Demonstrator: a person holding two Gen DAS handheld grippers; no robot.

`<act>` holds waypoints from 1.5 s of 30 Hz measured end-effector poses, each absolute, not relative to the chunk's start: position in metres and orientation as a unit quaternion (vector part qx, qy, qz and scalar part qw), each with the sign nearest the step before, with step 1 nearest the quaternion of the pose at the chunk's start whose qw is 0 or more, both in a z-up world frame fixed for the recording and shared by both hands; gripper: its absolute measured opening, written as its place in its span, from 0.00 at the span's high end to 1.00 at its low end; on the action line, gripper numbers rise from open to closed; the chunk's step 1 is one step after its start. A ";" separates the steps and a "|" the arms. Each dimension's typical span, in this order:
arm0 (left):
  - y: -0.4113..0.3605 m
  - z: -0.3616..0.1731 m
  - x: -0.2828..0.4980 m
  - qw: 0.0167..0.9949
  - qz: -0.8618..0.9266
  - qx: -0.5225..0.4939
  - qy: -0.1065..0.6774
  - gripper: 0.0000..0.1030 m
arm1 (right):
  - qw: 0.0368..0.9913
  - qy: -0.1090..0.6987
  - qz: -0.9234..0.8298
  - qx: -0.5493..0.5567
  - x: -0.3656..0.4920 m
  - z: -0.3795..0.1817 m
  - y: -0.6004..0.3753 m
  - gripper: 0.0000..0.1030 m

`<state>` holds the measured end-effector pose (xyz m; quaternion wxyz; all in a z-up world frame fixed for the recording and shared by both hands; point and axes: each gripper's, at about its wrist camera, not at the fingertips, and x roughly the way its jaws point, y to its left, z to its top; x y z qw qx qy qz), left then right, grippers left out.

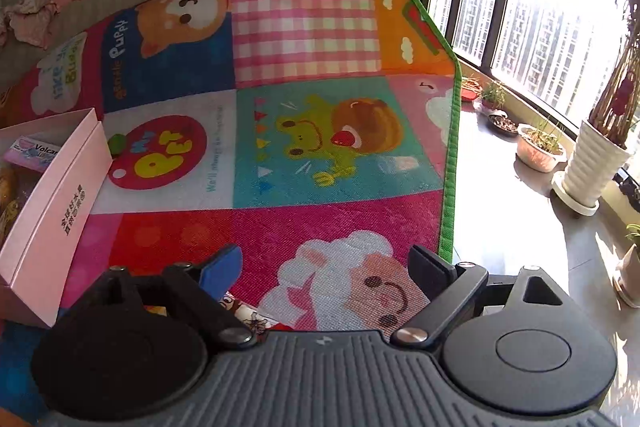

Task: Organize objects
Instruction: 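Move the right gripper back and grasp the red-and-white cartoon candy bag, then lower the cartoon candy bag into the pink box and release it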

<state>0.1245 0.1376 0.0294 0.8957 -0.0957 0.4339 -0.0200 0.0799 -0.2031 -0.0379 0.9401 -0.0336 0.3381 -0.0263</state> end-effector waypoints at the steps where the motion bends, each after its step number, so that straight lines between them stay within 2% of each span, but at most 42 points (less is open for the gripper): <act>1: 0.138 0.029 0.125 0.896 -0.020 -0.096 0.434 0.82 | 0.935 0.350 -0.037 -0.033 0.081 -0.041 -0.212 0.28; 7: 0.137 0.030 0.125 0.895 -0.018 -0.096 0.435 0.82 | 0.914 0.399 0.029 -0.065 0.027 -0.052 -0.212 0.28; 11: 0.137 0.029 0.125 0.895 -0.019 -0.098 0.434 0.82 | 0.923 0.379 0.024 -0.061 0.005 -0.035 -0.210 0.18; 16: 0.138 0.029 0.125 0.895 -0.018 -0.099 0.434 0.82 | 0.925 0.377 0.028 0.027 0.020 -0.019 -0.215 0.16; 21: 0.138 0.029 0.125 0.895 -0.018 -0.098 0.435 0.82 | 0.879 0.438 0.064 0.177 0.055 -0.039 -0.205 0.15; 23: 0.139 0.029 0.125 0.894 -0.019 -0.100 0.436 0.82 | 0.866 0.451 0.061 0.205 0.068 -0.049 -0.199 0.10; 26: 0.139 0.029 0.125 0.894 -0.019 -0.103 0.435 0.81 | 0.888 0.431 0.055 0.150 0.077 -0.047 -0.181 0.15; 31: 0.139 0.029 0.124 0.894 -0.019 -0.104 0.435 0.81 | 0.904 0.420 0.052 0.056 0.084 -0.054 -0.170 0.33; 35: 0.139 0.029 0.124 0.894 -0.020 -0.102 0.435 0.81 | 0.911 0.408 0.060 -0.022 0.064 -0.057 -0.167 0.37; 41: 0.138 0.029 0.124 0.895 -0.020 -0.100 0.433 0.81 | 0.909 0.409 0.060 -0.048 0.038 -0.052 -0.181 0.38; 43: 0.139 0.029 0.124 0.895 -0.020 -0.100 0.433 0.81 | 0.910 0.405 0.064 -0.064 0.031 -0.052 -0.182 0.36; 45: 0.139 0.029 0.124 0.896 -0.020 -0.100 0.433 0.81 | 0.911 0.402 0.062 -0.076 0.029 -0.052 -0.182 0.29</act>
